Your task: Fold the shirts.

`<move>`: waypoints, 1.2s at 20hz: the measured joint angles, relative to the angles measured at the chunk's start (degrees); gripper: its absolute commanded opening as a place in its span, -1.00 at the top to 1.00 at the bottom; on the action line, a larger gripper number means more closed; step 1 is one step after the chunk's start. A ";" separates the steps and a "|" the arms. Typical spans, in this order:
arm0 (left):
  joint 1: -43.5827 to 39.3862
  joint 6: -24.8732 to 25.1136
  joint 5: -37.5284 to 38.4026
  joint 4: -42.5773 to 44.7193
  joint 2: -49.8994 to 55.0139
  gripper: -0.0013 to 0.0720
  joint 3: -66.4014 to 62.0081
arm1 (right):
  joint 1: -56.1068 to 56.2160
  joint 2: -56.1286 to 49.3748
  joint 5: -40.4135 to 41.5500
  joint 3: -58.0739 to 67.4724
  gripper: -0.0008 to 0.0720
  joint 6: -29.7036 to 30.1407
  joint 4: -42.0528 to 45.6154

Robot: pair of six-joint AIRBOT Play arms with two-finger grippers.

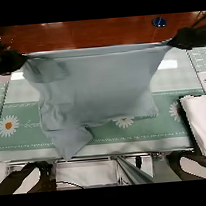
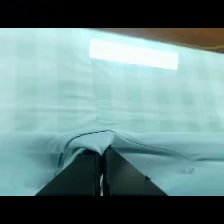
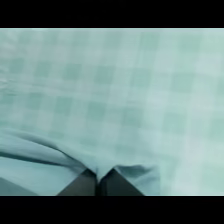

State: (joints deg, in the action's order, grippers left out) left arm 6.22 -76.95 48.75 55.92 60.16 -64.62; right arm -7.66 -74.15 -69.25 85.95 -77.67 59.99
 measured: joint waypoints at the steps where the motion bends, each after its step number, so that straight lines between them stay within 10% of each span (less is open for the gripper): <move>1: -0.98 -0.11 -1.68 -0.39 3.74 0.92 -0.72 | 0.00 -3.96 0.79 1.25 0.92 0.11 -1.29; 5: -2.97 -0.70 -5.42 -3.30 16.04 0.79 -4.39 | -0.07 -18.43 3.19 7.50 0.70 -0.28 -7.34; 7: -3.30 -0.74 -5.92 -4.85 19.98 -0.41 -5.77 | -0.48 -23.71 4.50 10.32 -0.15 -1.92 -10.67; 15: 8.63 -0.55 19.17 1.40 22.08 -0.42 -10.16 | -11.69 -24.02 -9.77 12.13 -0.14 -3.37 -10.54; 24: 29.51 3.48 25.53 3.34 6.19 -0.42 25.70 | -20.15 4.98 -0.48 -36.09 -0.14 0.98 -3.04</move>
State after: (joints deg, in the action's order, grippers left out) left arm 35.73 -73.47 74.28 59.27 66.35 -38.92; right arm -27.81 -69.17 -69.73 49.87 -76.69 56.95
